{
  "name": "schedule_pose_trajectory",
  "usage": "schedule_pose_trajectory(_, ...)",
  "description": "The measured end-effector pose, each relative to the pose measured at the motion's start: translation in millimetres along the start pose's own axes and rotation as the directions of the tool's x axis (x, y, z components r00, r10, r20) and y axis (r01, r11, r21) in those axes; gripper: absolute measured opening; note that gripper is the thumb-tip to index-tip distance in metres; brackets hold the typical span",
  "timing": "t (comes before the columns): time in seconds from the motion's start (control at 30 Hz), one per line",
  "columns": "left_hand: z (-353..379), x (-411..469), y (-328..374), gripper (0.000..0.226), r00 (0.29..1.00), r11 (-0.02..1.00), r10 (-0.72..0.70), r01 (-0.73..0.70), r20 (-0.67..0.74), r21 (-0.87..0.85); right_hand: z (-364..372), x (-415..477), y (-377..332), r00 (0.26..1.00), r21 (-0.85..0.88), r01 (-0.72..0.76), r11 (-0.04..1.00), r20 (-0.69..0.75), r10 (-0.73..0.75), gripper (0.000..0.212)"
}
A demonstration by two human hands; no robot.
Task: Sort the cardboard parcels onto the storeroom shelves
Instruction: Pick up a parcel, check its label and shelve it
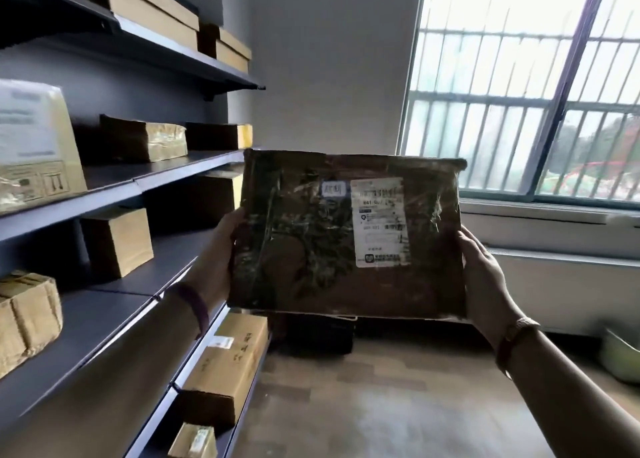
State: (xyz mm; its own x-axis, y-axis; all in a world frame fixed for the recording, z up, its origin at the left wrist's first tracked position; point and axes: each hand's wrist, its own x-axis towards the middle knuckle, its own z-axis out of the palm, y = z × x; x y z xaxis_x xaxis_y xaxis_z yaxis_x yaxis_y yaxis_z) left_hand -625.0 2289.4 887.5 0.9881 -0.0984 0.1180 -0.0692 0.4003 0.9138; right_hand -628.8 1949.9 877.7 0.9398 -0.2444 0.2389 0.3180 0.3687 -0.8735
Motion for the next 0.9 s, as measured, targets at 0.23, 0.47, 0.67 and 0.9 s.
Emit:
schedule_pose_trajectory(0.23,3,153,-36,0.042,0.999,1.0,0.014,-0.015,0.036,0.021,-22,131,45,1.0,0.016,0.024,1.0,-0.011,-0.024,0.028)
schedule_pose_trajectory(0.47,8,310,-67,0.035,0.999,0.995,0.048,-0.049,0.014,0.082,-26,305,97,1.0,-0.005,0.001,1.0,0.014,-0.001,0.029)
schedule_pose_trajectory(0.67,-6,421,-69,0.035,0.995,0.991,0.037,-0.025,-0.089,0.13,-14,422,134,0.998,-0.027,-0.035,0.999,0.054,0.036,0.027)
schedule_pose_trajectory(0.9,-35,545,-97,0.04,0.981,0.995,-0.091,0.096,-0.172,0.021,-1,533,195,0.995,-0.068,-0.085,0.994,0.037,0.087,0.029)
